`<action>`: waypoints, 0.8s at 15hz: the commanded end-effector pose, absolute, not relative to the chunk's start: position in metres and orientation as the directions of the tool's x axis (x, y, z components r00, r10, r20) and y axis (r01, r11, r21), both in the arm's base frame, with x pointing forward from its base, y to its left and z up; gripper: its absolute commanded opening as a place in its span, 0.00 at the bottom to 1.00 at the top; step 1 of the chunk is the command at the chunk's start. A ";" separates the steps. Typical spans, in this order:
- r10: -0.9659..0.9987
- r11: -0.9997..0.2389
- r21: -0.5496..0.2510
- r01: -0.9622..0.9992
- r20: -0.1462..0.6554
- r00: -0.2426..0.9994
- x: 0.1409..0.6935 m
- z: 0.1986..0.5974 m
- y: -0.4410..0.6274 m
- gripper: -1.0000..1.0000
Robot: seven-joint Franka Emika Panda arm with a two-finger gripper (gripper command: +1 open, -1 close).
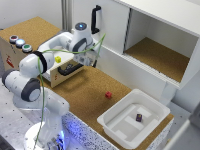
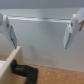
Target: Pick up the yellow block
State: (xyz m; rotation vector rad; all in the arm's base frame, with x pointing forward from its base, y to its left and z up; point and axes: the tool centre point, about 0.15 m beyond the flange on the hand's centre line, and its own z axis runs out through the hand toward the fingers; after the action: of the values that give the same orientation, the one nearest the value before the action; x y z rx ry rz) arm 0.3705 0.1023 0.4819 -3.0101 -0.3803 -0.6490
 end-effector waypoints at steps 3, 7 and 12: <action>0.266 -0.964 0.088 0.251 0.339 0.902 0.362 0.491 0.158 1.00; 0.266 -0.964 0.088 0.251 0.339 0.902 0.362 0.491 0.158 1.00; 0.291 -0.956 0.084 0.282 0.401 0.868 0.358 0.488 0.144 1.00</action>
State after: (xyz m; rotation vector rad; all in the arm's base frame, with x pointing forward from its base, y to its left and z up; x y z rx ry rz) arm 0.3551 0.1470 0.4835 -3.0519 -0.4370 -0.6497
